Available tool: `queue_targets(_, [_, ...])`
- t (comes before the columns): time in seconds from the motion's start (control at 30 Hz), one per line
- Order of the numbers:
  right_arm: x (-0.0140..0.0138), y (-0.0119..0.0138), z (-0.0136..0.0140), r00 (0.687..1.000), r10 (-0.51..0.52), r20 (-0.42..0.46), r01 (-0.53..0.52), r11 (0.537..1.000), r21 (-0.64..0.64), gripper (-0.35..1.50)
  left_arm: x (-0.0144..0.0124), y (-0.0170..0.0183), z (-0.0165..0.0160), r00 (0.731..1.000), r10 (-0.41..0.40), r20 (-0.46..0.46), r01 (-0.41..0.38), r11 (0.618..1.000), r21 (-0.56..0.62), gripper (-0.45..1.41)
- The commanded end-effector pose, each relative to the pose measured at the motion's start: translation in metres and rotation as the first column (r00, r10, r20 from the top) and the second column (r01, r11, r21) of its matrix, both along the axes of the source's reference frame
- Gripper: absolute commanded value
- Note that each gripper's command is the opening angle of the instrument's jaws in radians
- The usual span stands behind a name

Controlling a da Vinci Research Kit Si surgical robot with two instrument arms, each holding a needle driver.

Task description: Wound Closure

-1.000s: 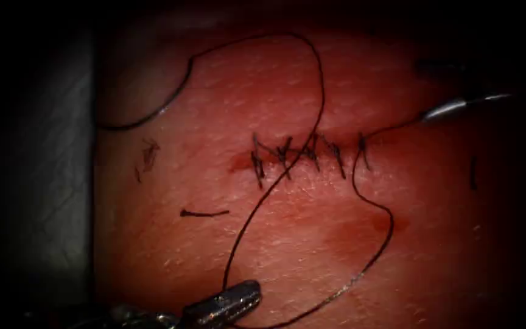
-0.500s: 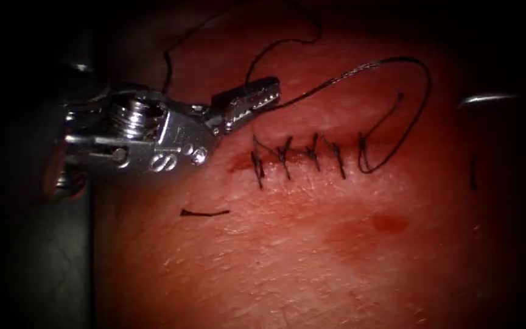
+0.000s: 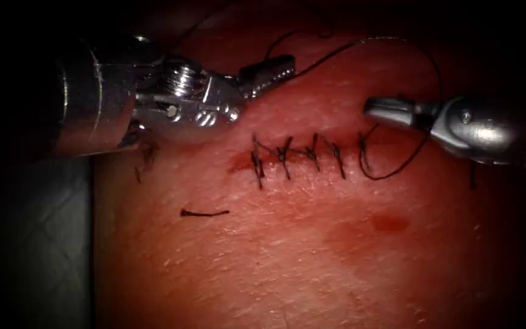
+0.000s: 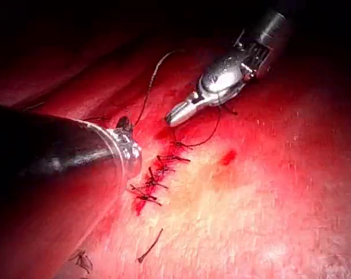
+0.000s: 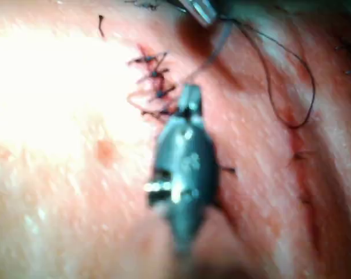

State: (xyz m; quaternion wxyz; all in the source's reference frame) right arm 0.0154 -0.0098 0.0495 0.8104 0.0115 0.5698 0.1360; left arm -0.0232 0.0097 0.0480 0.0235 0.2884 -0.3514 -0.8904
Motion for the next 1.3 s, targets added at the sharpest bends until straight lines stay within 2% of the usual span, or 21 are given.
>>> queue_targets(0.03, [0.0011, -0.0012, -0.0001, 1.0, 0.008, -0.02, -0.008, 1.0, 0.001, -0.35, -0.0007, 0.0001, 0.0011, 1.0, -0.003, -0.01, 0.003, 1.0, -0.006, -0.45])
queue_targets(0.17, [0.0016, -0.0018, -0.0011, 0.999, 0.017, -0.052, -0.017, 1.0, -0.002, -0.35, -0.0013, 0.0004, 0.0038, 0.998, -0.012, -0.055, 0.01, 1.0, -0.025, -0.45])
queue_targets(0.3, [0.0019, -0.0021, -0.0018, 0.996, 0.034, -0.082, -0.035, 0.999, -0.005, -0.35, -0.0025, 0.0003, 0.0083, 0.993, -0.013, -0.114, 0.01, 0.999, -0.031, -0.45])
queue_targets(0.43, [0.0023, -0.0019, -0.0021, 0.992, 0.065, -0.105, -0.067, 0.998, -0.009, -0.35, -0.004, -0.0007, 0.0103, 0.987, -0.004, -0.163, -0.004, 0.999, -0.047, -0.45])
queue_targets(0.6, [0.0028, -0.0007, -0.0033, 0.983, 0.12, -0.139, -0.122, 0.993, -0.005, -0.35, -0.0055, -0.0026, 0.0105, 0.98, -0.006, -0.199, -0.006, 0.998, -0.059, -0.45])
queue_targets(0.7, [0.0028, 0.0002, -0.0037, 0.976, 0.177, -0.131, -0.177, 0.984, 0.01, -0.21, -0.0058, -0.0039, 0.0099, 0.977, 0.003, -0.212, -0.017, 0.998, -0.064, -0.45])
queue_targets(0.8, [0.0027, 0.0011, -0.0037, 0.953, 0.274, -0.131, -0.268, 0.962, 0.06, 0.04, -0.0058, -0.0054, 0.009, 0.977, 0.01, -0.212, -0.025, 0.997, -0.067, -0.45])
queue_targets(0.83, [0.0027, 0.0011, -0.0037, 0.953, 0.274, -0.131, -0.268, 0.962, 0.06, 0.04, -0.0058, -0.0054, 0.009, 0.977, 0.01, -0.212, -0.025, 0.997, -0.067, -0.45])
queue_targets(0.87, [0.0027, 0.0014, -0.0034, 0.938, 0.325, -0.122, -0.316, 0.945, 0.088, 0.14, -0.0057, -0.0065, 0.0082, 0.978, 0.015, -0.209, -0.03, 0.997, -0.069, -0.45])
queue_targets(0.9, [0.0027, 0.0016, -0.0031, 0.926, 0.363, -0.101, -0.351, 0.929, 0.119, 0.32, -0.0055, -0.0072, 0.0075, 0.979, 0.021, -0.204, -0.037, 0.997, -0.071, -0.45])
queue_targets(1.0, [0.0031, 0.0017, -0.0025, 0.911, 0.407, -0.065, -0.395, 0.907, 0.143, 0.54, -0.0054, -0.0081, 0.0064, 0.981, 0.036, -0.19, -0.051, 0.996, -0.073, -0.45])
queue_targets(1.03, [0.0032, 0.0017, -0.0023, 0.907, 0.417, -0.053, -0.405, 0.902, 0.15, 0.56, -0.0053, -0.0084, 0.006, 0.981, 0.038, -0.189, -0.052, 0.996, -0.073, -0.45])
queue_targets(1.17, [0.0031, 0.0016, -0.0011, 0.883, 0.461, 0.085, -0.469, 0.861, 0.196, 0.66, -0.0048, -0.0093, 0.0047, 0.981, 0.042, -0.188, -0.056, 0.996, -0.07, -0.45])
queue_targets(1.2, [0.0028, 0.0014, -0.0006, 0.865, 0.484, 0.132, -0.502, 0.839, 0.21, 0.68, -0.0045, -0.0096, 0.0043, 0.981, 0.043, -0.189, -0.057, 0.996, -0.07, -0.45])
queue_targets(1.3, [0.0024, 0.001, 0.0, 0.848, 0.494, 0.191, -0.528, 0.815, 0.239, 0.66, -0.0039, -0.0098, 0.0038, 0.981, 0.046, -0.188, -0.059, 0.996, -0.068, -0.45])
